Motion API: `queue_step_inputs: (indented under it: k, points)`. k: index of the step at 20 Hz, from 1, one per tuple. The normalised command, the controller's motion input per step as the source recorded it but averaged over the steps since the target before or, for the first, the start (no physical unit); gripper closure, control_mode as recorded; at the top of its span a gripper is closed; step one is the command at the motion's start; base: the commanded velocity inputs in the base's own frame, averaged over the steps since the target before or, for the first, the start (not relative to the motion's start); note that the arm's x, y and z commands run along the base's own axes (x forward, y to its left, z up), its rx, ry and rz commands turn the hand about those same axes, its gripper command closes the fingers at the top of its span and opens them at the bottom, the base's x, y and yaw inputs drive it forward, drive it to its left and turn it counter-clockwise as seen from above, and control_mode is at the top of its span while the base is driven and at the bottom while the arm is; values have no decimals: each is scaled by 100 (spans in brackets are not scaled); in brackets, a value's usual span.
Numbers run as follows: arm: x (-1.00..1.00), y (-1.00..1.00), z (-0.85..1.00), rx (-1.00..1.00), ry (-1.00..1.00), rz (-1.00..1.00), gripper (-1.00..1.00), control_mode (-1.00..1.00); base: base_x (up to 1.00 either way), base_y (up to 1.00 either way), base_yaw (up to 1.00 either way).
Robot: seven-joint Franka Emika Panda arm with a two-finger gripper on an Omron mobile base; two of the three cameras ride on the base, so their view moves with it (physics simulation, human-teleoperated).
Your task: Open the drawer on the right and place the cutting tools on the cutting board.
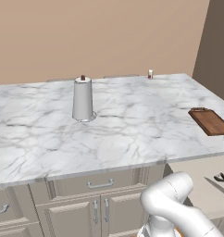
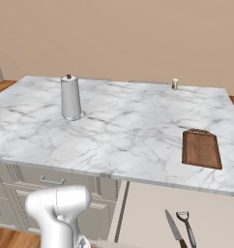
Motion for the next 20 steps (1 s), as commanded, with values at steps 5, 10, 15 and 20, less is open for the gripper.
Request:
queue_step_inputs:
  k: [5,10,15,20]
  points:
    - [-20,-2,0,1,-1,0,100,-100,0,0,0]
    - [0,0,0,0,0,0,-100,-100,0,0,0]
    - [-9,0,0,0,-1,0,-100,-100,0,0,0]
    - [-32,-16,12,2,-5,0,-100,-100,0,0,0]
